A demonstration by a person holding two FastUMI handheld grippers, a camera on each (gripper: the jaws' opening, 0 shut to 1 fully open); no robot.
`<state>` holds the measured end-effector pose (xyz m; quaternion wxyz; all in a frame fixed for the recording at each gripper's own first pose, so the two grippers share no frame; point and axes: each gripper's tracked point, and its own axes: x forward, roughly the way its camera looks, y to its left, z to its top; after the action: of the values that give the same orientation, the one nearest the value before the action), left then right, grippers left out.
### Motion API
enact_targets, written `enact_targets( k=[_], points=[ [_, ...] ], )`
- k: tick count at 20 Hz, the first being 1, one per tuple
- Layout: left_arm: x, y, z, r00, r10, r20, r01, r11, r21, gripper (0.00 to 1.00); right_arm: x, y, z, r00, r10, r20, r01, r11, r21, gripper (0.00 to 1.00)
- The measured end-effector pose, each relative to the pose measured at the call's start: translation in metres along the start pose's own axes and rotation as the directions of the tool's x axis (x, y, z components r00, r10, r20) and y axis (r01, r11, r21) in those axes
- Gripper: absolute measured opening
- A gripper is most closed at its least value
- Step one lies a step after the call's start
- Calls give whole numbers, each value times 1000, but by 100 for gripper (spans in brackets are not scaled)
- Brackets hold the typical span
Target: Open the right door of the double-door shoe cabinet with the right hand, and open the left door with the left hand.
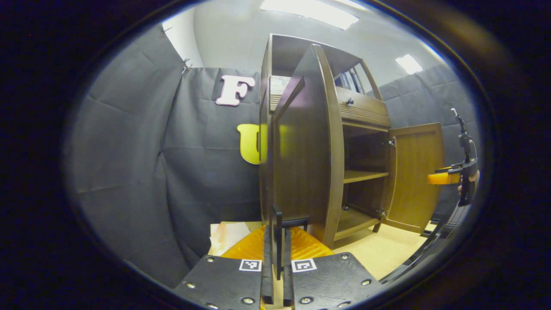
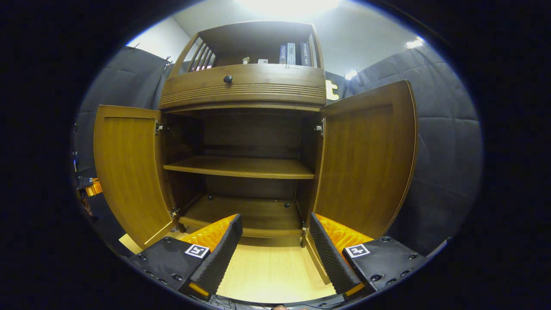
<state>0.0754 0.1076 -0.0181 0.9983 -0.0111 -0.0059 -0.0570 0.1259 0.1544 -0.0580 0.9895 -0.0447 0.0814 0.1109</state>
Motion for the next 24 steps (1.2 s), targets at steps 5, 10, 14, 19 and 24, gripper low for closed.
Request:
enact_targets(
  k=[5,10,14,19,24],
  points=[
    [-9,14,-1,1000,18,13,-17,999,-45,12,1,-4,7,1000,-12,-3,12,1000,-18,97],
    [-25,11,5,997,74,-1,-74,997,-27,10,-1,-22,16,999,-32,20,32,999,0,97],
    [-64,6,29,981,191,20,-190,980,-53,10,3,-38,13,1000,-16,23,16,1000,15,97],
    [-115,-23,65,945,326,33,-322,943,-84,12,3,-58,13,998,60,35,-61,998,17,97],
    [-122,-78,85,921,386,52,-381,920,-90,65,-9,-78,11,992,126,31,-127,992,3,97]
  ],
)
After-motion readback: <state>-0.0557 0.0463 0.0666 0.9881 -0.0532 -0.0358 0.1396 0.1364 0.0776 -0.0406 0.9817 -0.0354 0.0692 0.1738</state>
